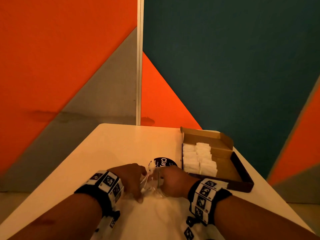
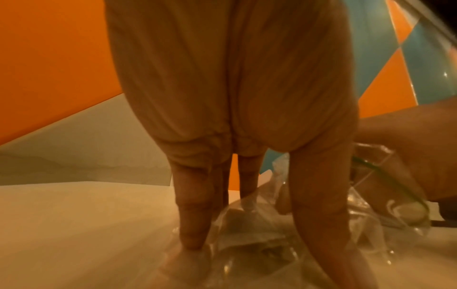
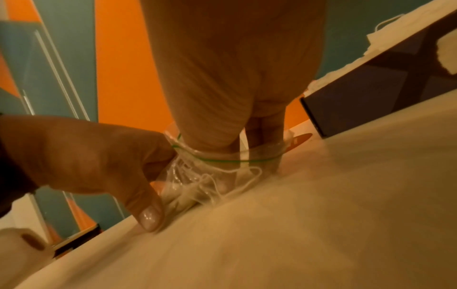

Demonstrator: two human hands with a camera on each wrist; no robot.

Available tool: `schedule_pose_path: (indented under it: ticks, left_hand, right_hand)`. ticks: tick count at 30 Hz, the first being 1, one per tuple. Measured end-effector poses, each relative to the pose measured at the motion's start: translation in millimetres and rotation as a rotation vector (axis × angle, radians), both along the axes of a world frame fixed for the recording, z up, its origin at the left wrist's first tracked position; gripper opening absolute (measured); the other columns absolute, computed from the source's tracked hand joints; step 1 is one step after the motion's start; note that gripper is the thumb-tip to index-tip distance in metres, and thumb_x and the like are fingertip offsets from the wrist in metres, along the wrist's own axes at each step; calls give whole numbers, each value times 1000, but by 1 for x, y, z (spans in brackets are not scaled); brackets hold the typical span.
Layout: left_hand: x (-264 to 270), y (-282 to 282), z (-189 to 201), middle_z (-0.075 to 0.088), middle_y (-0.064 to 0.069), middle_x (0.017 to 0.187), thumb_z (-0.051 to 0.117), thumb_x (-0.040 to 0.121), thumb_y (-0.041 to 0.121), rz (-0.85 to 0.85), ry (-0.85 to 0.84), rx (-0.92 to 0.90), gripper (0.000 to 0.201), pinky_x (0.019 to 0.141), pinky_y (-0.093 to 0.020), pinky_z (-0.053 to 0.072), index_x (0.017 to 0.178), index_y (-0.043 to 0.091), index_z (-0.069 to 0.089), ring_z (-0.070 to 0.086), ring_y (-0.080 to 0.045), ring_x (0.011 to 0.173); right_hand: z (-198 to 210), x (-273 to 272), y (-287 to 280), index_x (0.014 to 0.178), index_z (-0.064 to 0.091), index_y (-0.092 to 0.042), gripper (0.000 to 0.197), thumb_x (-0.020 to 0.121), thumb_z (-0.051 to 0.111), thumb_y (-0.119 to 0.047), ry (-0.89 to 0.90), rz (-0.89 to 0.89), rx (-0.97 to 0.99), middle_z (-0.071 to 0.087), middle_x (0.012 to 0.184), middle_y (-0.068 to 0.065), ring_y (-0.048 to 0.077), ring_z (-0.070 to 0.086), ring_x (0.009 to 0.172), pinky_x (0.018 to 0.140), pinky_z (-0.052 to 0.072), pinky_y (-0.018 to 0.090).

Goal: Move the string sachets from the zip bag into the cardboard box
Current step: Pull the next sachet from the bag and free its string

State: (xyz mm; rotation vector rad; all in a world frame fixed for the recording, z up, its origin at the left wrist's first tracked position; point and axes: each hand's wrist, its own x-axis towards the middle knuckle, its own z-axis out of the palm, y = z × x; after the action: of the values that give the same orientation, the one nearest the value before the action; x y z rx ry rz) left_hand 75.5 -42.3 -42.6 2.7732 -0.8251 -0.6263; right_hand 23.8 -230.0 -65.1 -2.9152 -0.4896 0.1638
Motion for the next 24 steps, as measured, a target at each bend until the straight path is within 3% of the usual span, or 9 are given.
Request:
schedule_pose_path:
  ticks: [4,7,11,15,17,20,22,24]
  left_hand:
    - [0,0,-3,61,13,100,93,57,36,3,-14,-6,79,82,-26,51,126,24,58,59,-12,91]
    - [-1,2,-2,61,12,101,92,57,38,11,-30,-2,76,82,-29,51,123,24,58,59,-14,91]
    - [-2,4,-1,63,5,121,91,56,43,16,-18,2,82,82,-29,49,129,25,55,57,-15,94]
    - [-6,3,1,62,4,114,89,62,42,12,-28,26,75,79,-28,46,127,22,57,56,-17,92]
    - [-10,2,2,61,5,117,88,63,43,9,-42,43,76,85,-31,50,129,22,56,59,-18,99]
    - [-12,2,2,60,4,126,87,64,45,8,-61,61,79,97,-36,51,133,24,53,59,-20,110]
    - [-12,2,2,60,4,125,87,64,46,11,-52,64,82,98,-38,51,134,24,52,59,-20,110]
    - [-13,1,3,62,4,123,88,63,46,23,-36,63,82,97,-38,51,133,23,53,60,-20,108]
  right_hand:
    - [-4,5,7,87,75,-15,34,84,43,-28,-112,-8,41,73,88,3,24,69,83,82,58,37]
    - [0,-1,5,91,78,-19,26,88,53,-24,-121,-39,85,76,93,1,20,70,87,85,55,27]
    - [5,-6,-1,94,81,-19,16,85,68,-15,-156,-91,268,79,99,-3,10,71,94,92,54,22]
    - [6,-8,-5,98,81,-20,21,85,68,-12,-142,-165,311,78,100,-2,14,71,93,94,56,31]
    - [11,-13,-7,102,80,-23,21,88,66,-15,-146,-172,350,77,99,-5,12,70,89,91,57,31]
    - [20,-22,-13,104,78,-24,18,92,66,-18,-173,-179,406,74,95,-11,0,63,79,83,54,19]
    - [26,-28,-20,101,77,-24,15,91,68,-18,-190,-201,468,72,89,-17,-8,64,75,76,50,8]
    - [30,-34,-30,96,74,-31,14,92,69,-18,-194,-233,523,70,85,-20,-10,65,74,73,51,8]
